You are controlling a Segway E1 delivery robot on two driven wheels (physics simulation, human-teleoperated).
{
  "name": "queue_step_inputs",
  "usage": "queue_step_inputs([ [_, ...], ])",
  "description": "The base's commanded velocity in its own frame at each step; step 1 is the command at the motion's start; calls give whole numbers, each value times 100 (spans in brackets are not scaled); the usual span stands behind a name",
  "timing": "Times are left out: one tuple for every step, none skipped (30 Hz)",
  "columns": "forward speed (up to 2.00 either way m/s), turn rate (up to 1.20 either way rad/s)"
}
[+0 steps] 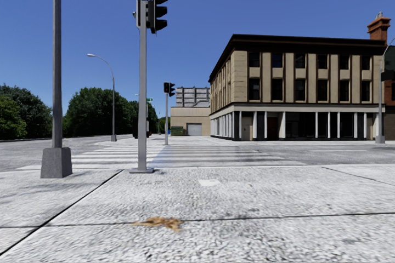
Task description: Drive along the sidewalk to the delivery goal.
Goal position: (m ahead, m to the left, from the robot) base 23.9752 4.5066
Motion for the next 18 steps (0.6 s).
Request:
queue_step_inputs([
  [200, 0],
  [200, 0],
  [200, 0],
  [200, 0],
  [200, 0],
  [200, 0],
  [200, 0],
  [200, 0],
  [200, 0],
  [200, 0],
  [200, 0],
  [200, 0],
  [200, 0],
  [200, 0],
  [200, 0],
  [200, 0],
  [200, 0],
  [200, 0],
])
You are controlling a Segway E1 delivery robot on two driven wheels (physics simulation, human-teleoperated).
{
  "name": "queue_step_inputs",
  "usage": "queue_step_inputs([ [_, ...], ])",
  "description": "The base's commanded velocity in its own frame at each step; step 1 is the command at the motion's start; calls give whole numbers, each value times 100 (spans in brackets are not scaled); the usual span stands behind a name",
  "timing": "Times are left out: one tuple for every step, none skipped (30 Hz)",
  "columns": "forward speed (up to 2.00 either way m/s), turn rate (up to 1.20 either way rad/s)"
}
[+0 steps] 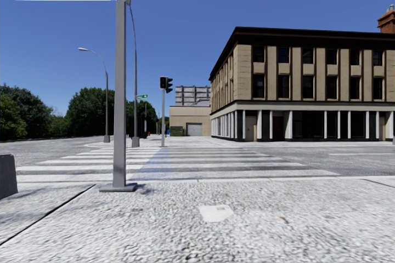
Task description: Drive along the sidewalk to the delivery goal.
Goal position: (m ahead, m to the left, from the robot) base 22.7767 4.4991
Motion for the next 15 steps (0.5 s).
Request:
queue_step_inputs([
  [200, 0],
  [200, 0],
  [200, 0],
  [200, 0],
  [200, 0],
  [200, 0],
  [200, 0],
  [200, 0],
  [200, 0],
  [200, 0],
  [200, 0],
  [200, 0],
  [200, 0],
  [200, 8],
  [200, 14],
])
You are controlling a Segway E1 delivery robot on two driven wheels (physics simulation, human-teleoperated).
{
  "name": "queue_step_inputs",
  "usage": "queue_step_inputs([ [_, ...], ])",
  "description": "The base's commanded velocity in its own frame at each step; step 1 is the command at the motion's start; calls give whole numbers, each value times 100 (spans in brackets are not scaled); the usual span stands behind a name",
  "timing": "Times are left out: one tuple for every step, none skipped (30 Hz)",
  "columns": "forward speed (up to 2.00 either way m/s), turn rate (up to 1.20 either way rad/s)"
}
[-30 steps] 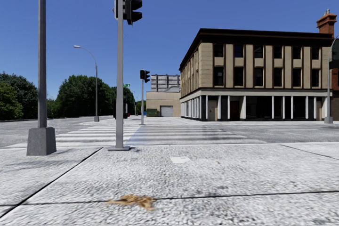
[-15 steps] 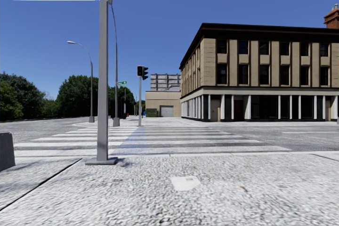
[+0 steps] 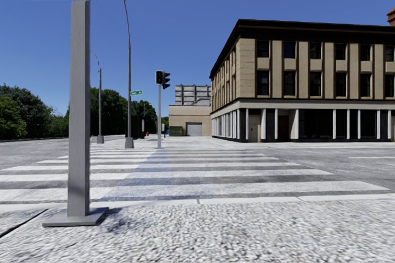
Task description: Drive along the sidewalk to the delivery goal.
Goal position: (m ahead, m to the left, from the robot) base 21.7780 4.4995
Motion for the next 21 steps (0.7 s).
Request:
queue_step_inputs([
  [200, 23],
  [200, 33],
  [200, 33],
  [200, 37],
  [200, 37],
  [200, 0],
  [200, 0],
  [200, 0],
  [200, 0],
  [200, 0],
  [200, 0],
  [200, 0],
  [200, 0],
  [200, 0],
  [200, 0],
  [200, 0],
  [200, 0],
  [200, 0],
  [200, 0],
  [200, 0],
  [200, 0],
])
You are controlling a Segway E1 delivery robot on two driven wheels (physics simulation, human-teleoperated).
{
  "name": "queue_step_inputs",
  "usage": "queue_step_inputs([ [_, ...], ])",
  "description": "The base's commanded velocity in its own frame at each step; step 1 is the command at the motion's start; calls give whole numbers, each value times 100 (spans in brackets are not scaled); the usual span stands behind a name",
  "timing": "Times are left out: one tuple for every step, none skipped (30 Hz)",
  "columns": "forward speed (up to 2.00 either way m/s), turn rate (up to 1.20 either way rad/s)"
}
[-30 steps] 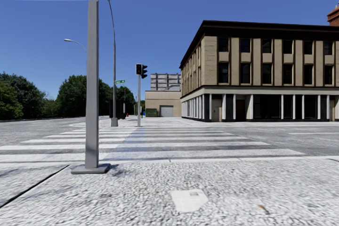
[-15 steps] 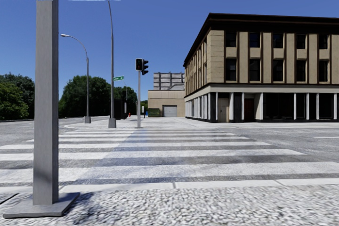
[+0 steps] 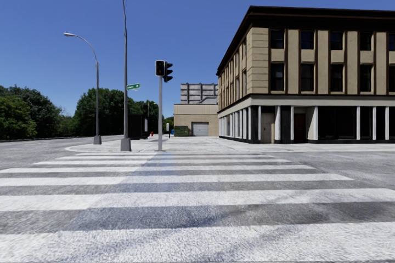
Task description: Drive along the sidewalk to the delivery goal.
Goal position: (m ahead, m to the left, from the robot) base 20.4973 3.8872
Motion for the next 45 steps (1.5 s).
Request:
queue_step_inputs([
  [200, 0],
  [200, 0],
  [200, 0],
  [200, 0],
  [200, 0],
  [200, 0],
  [200, 0],
  [200, 0],
  [200, 0],
  [200, 0],
  [200, 0],
  [200, 0],
  [200, 0],
  [200, 0],
  [200, 0],
  [200, 0],
  [200, 0],
  [200, 0],
  [200, 0],
  [200, 0],
  [200, 0],
  [200, 0],
  [200, 0],
  [200, 0],
  [200, 0],
  [200, 0],
  [200, 0],
  [200, 0],
  [200, 0],
  [200, 0],
  [200, 0],
  [200, 0],
  [200, 0],
  [200, 0],
  [200, 0],
  [200, 0],
  [200, 0],
  [200, 0],
  [200, 0],
  [200, 0],
  [200, 0],
  [200, 0],
  [200, 0],
  [200, 0],
  [200, 0],
])
